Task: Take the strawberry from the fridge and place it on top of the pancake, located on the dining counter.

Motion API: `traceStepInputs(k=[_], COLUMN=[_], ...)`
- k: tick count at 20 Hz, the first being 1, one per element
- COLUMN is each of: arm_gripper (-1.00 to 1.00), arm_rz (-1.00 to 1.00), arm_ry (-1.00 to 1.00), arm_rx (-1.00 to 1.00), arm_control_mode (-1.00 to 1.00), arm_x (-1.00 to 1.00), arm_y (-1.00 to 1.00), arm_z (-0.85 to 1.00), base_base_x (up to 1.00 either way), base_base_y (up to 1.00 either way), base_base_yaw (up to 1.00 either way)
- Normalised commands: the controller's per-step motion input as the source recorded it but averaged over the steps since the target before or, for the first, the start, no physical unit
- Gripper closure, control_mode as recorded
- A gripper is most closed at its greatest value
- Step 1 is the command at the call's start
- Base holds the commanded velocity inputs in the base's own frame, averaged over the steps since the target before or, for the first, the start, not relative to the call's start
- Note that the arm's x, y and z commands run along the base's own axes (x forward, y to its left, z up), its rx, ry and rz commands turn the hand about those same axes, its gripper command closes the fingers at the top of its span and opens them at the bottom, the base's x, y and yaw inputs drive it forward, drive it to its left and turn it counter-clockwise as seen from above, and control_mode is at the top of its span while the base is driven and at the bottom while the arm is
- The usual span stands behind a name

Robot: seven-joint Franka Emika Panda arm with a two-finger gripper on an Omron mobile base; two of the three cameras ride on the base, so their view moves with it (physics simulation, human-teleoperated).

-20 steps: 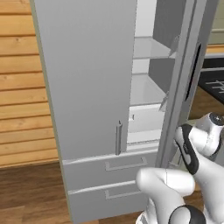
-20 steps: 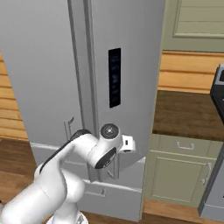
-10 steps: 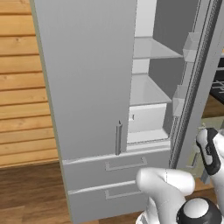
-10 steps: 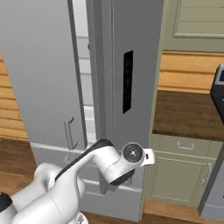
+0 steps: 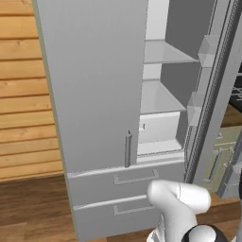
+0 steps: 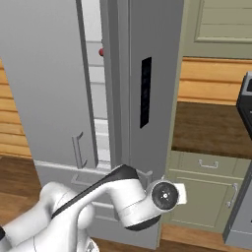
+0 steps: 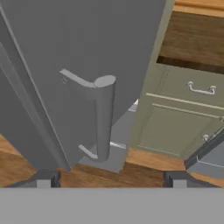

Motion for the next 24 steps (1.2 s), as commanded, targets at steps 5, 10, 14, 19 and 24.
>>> traceStepInputs(k=[5, 10, 14, 19, 24], arm_gripper=[-1.0, -1.0, -1.0, -1.0, -1.0], arm_rz=[-0.01, 0.01, 0.0, 0.0, -0.02], arm_ry=[0.02, 0.07, 0.18, 0.34, 0.44], arm_rx=[-0.16, -0.23, -0.53, -0.6, -0.69], arm_control_mode=[-1.0, -1.0, -1.0, -1.0, -1.0], arm_x=[-0.76, -0.81, -0.32, 0.01, 0.52], arm_y=[0.31, 0.57, 1.0, 1.0, 0.92], arm_z=[1.0, 1.0, 1.0, 1.0, 0.67], base_base_x=[0.0, 0.0, 0.0, 0.0, 0.0], base_base_y=[0.0, 0.0, 0.0, 0.0, 0.0], base_base_yaw=[0.0, 0.0, 0.0, 0.0, 0.0])
